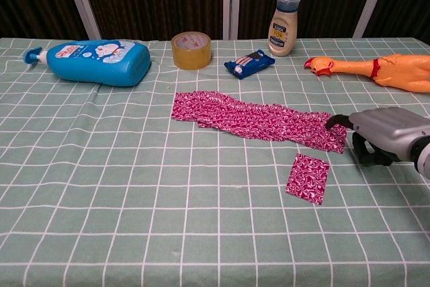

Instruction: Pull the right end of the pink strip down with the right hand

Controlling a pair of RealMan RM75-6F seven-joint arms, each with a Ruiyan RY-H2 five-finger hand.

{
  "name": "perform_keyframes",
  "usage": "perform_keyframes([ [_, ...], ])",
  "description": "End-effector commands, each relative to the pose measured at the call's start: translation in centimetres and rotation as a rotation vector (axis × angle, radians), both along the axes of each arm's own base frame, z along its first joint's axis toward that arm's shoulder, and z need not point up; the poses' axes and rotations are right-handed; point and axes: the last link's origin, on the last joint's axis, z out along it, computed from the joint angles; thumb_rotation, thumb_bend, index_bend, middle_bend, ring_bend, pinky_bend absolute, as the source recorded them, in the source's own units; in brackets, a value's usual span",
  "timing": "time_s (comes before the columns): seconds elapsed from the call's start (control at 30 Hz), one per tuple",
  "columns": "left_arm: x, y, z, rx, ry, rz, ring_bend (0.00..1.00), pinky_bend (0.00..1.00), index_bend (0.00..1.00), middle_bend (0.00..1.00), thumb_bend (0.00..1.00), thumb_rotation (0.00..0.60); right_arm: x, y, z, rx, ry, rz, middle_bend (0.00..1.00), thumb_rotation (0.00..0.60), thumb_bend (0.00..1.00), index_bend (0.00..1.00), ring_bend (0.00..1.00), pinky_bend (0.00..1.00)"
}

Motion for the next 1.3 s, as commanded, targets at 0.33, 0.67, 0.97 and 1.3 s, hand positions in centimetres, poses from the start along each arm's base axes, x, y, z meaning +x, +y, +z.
perform_keyframes([
  [0.33, 0.3, 0.1, -0.5, -0.012, 0.005, -0.007, 0.0, 0.08, 0.03, 0.02, 0.09, 0.6, -2.2, 1.9, 1.3, 0.001, 0.01, -0.035, 0.88, 0.6, 1.0, 0.16, 0.8, 0.74],
  [0.67, 0.7, 0.2, -0.8, -0.018, 0.009, -0.012, 0.0, 0.08, 0.03, 0.02, 0.09, 0.6, -3.7, 3.0, 2.2, 0.004, 0.017, -0.059, 0.88, 0.6, 1.0, 0.16, 0.8, 0.74],
  [0.97, 0.6, 0.1, -0.8, -0.018, 0.007, -0.009, 0.0, 0.08, 0.03, 0.02, 0.09, 0.6, -5.5, 4.5, 3.5, -0.007, 0.028, -0.103, 0.88, 0.6, 1.0, 0.16, 0.8, 0.74],
  [1.3, 0.7, 0.1, -0.8, -0.015, 0.006, -0.014, 0.0, 0.08, 0.03, 0.02, 0.09, 0.6, -7.2, 6.2, 5.3, -0.027, 0.038, -0.14, 0.88, 0.6, 1.0, 0.17, 0.8, 0.74],
])
